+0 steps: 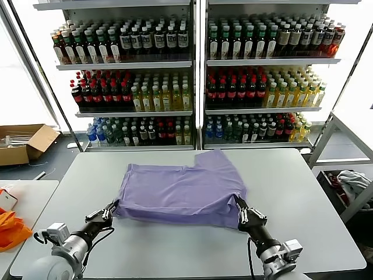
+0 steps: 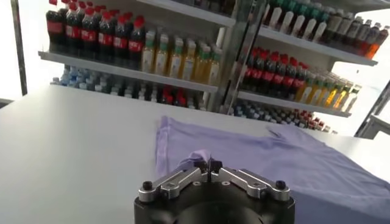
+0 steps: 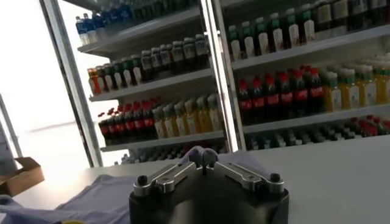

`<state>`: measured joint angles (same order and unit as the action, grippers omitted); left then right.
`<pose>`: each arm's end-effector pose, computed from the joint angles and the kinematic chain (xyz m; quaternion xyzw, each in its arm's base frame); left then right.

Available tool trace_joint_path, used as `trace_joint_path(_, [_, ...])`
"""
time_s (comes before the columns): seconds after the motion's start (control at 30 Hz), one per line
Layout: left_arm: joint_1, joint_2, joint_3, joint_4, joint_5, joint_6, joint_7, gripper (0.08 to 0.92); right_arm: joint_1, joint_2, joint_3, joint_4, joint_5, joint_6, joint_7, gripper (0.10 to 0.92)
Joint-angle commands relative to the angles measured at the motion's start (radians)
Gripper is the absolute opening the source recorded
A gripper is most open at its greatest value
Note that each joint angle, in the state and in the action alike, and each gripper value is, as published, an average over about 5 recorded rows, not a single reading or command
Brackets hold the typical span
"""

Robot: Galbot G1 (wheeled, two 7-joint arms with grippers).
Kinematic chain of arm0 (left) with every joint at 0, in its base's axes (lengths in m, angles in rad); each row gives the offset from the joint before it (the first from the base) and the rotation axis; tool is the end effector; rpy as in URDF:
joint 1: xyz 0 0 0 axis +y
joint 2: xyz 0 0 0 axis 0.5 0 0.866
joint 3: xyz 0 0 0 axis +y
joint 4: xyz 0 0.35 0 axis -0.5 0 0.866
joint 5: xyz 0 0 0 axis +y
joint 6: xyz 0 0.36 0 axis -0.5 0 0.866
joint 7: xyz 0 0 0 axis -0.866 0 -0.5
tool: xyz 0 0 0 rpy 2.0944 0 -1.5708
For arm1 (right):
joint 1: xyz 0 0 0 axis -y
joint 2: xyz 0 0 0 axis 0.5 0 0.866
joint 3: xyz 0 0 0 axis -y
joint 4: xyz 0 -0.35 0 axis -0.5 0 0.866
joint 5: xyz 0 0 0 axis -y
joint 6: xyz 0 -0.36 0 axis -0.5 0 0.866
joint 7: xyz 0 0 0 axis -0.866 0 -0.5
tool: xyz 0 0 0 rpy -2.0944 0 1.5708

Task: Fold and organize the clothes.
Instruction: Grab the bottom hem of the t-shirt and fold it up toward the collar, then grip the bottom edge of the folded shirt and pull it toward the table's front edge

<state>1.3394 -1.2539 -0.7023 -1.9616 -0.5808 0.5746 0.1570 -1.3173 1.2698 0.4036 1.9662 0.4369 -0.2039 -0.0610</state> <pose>0.2607 0.1226 -0.2704 -0.0967 -0.9656 0.1261 0.2059 0.2609 -0.0247 -0.2939 0.1529 -0.9822 -0.0845 0.0694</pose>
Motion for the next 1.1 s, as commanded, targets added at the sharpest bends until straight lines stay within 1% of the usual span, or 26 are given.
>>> trace_joint_path(0.03, [-0.187, 0.002, 0.072, 0.204, -0.008, -0.002, -0.012, 0.087, 0.203, -0.011, -0.050, -0.199, 0.022, -0.008, 0.011, 0.114])
trace_joint_path(0.1, [-0.208, -0.005, 0.081, 0.244, -0.005, -0.010, -0.017, 0.088, 0.241, -0.009, -0.071, -0.244, -0.005, -0.021, 0.006, 0.132])
trace_joint_path(0.2, [-0.225, -0.010, 0.086, 0.271, -0.006, -0.018, -0.023, 0.110, 0.276, -0.007, -0.092, -0.287, -0.061, -0.033, -0.004, 0.201])
trace_joint_path(0.3, [-0.220, -0.012, 0.076, 0.270, -0.007, -0.019, -0.024, 0.178, 0.288, -0.002, -0.100, -0.303, -0.095, -0.047, -0.003, 0.287])
trace_joint_path(0.43, [-0.183, -0.009, 0.046, 0.238, -0.004, -0.024, -0.023, 0.299, 0.271, 0.008, -0.088, -0.290, -0.122, -0.065, 0.024, 0.409])
trace_joint_path(0.63, [-0.061, -0.003, 0.002, 0.140, 0.032, -0.039, -0.022, 0.472, 0.181, 0.010, -0.043, -0.184, -0.201, -0.118, 0.085, 0.582])
trace_joint_path(0.77, [0.035, -0.020, -0.012, 0.082, 0.089, -0.048, -0.019, 0.585, 0.085, 0.011, -0.012, -0.078, -0.204, -0.128, 0.125, 0.695])
trace_joint_path(0.87, [0.085, -0.027, -0.014, 0.052, 0.103, -0.045, -0.019, 0.672, -0.008, -0.004, 0.006, 0.008, -0.193, -0.131, 0.163, 0.774])
trace_joint_path(0.97, [0.104, -0.026, -0.005, 0.039, 0.117, -0.042, -0.018, 0.756, -0.089, -0.020, 0.022, 0.066, -0.176, -0.147, 0.199, 0.815])
trace_joint_path(1.03, [0.098, -0.025, 0.003, 0.045, 0.127, -0.040, -0.018, 0.797, -0.123, -0.020, 0.031, 0.086, -0.154, -0.166, 0.222, 0.820])
trace_joint_path(1.1, [0.084, -0.022, 0.012, 0.061, 0.136, -0.038, -0.018, 0.814, -0.145, -0.015, 0.030, 0.092, -0.126, -0.188, 0.244, 0.822])
